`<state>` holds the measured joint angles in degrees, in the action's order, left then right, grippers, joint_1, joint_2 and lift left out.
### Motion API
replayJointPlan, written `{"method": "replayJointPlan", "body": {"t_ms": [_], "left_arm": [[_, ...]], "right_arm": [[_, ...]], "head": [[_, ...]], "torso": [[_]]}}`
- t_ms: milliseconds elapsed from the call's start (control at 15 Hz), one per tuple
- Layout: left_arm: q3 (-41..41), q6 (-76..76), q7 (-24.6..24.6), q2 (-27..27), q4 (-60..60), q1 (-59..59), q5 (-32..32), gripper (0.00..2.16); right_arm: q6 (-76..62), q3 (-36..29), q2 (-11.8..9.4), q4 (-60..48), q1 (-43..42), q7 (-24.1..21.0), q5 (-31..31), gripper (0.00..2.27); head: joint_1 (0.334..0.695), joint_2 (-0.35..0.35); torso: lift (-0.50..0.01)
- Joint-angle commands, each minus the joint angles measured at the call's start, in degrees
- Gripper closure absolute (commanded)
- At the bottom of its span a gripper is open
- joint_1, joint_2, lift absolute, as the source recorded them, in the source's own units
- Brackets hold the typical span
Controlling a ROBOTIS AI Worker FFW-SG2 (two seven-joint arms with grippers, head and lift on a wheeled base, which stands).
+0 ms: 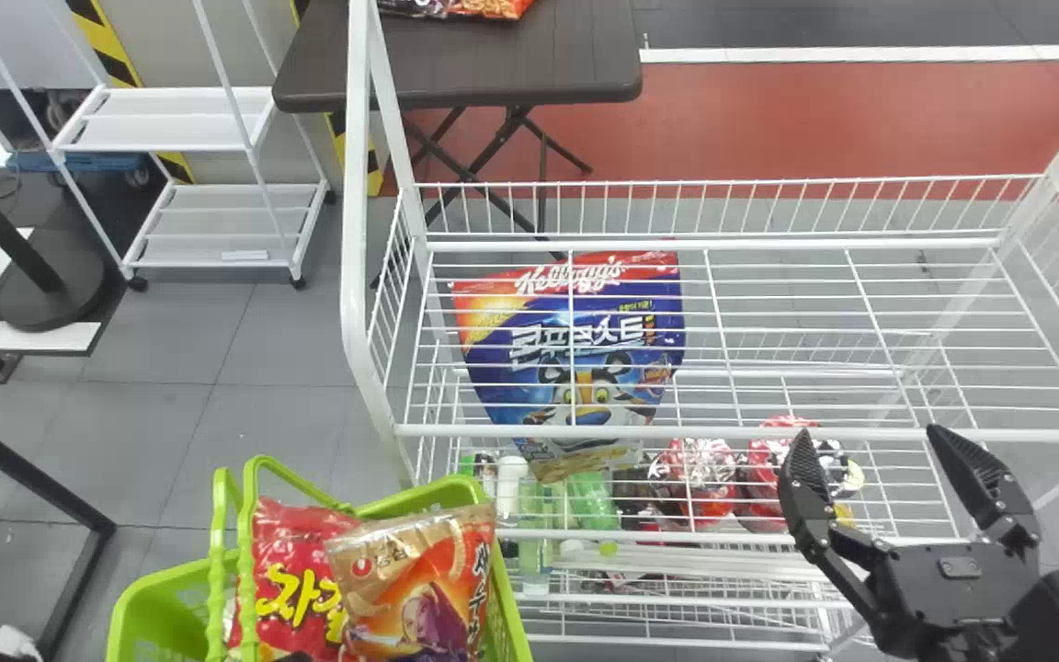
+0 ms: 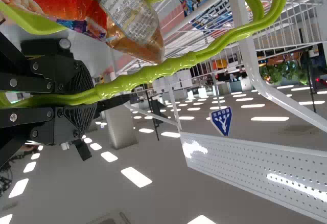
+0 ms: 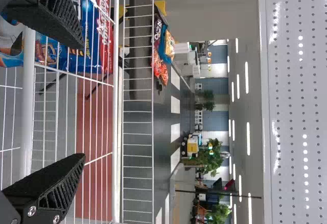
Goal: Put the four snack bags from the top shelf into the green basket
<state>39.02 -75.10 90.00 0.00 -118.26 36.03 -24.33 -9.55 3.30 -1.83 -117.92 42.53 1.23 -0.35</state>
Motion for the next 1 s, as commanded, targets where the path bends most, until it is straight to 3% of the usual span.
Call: {"method": "replayJointPlan", "body": {"t_ms": [0, 933], "left_arm": [[0.1, 0.1, 0.6, -0.1, 0.2, 0.0, -0.3, 2.15], [0.5, -0.1, 0.6, -0.1, 0.2, 0.2, -0.5, 2.15]], "right_arm": [[0.0, 0.8, 0.1, -0.2, 0.0, 0.0, 0.0, 0.04], [0.0, 2.3, 0.8, -0.6, 0.1, -0.2, 0.1, 0.04]], "head": [[0.695, 0.085], [0.695, 0.141]], "torso": [[-0.001], [-0.001]]}}
